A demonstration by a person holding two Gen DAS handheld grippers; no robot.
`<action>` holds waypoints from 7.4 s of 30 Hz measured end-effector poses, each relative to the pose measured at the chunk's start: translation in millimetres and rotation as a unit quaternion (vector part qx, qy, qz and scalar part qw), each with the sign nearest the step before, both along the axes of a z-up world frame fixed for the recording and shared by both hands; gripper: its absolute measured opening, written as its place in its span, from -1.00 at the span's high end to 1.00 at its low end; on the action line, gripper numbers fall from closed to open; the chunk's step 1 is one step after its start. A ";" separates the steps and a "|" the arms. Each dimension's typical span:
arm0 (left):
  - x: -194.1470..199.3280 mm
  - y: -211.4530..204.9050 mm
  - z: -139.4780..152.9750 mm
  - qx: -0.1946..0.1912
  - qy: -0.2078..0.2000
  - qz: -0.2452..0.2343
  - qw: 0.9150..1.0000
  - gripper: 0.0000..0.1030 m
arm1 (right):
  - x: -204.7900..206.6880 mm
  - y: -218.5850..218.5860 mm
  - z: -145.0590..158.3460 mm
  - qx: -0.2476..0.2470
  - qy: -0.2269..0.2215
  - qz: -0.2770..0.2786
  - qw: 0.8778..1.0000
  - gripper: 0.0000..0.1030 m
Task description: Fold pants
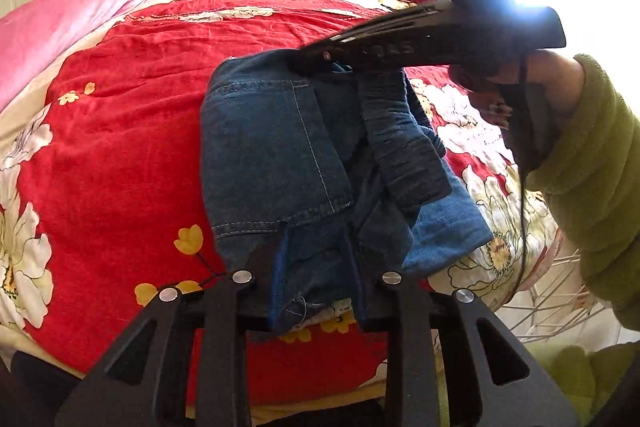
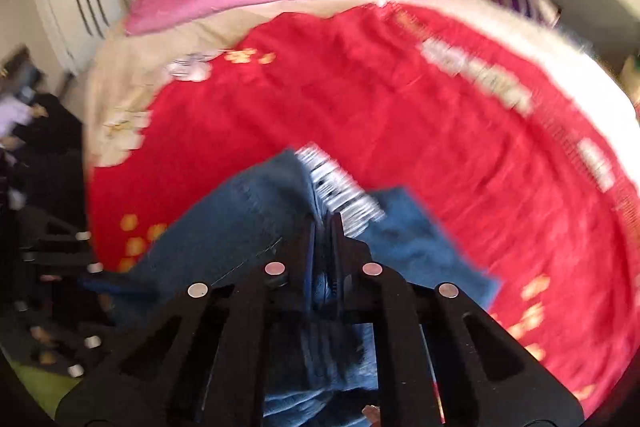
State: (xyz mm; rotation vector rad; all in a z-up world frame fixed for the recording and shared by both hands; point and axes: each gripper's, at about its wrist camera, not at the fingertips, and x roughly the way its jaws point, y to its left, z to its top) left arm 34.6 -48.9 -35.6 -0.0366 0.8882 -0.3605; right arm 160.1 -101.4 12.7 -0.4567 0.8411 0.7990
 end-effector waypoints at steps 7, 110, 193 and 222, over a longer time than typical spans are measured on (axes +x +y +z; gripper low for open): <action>-0.9 -0.8 -0.4 -0.001 0.002 -0.002 1.000 0.48 | 22.8 7.6 -27.0 -0.066 -0.031 -0.039 0.997 1.00; 27.0 38.3 44.5 -0.008 -0.031 0.079 0.996 -0.60 | -138.1 -110.8 64.7 0.152 -0.136 -0.066 0.977 -0.63; 80.4 29.9 40.6 -0.043 -0.049 0.083 0.994 0.41 | -30.4 -65.0 12.8 0.206 0.022 -0.102 0.973 0.70; 146.8 52.5 6.2 0.000 -0.016 0.111 0.994 -0.20 | 60.1 -57.2 -41.4 0.128 0.066 -0.216 0.966 0.06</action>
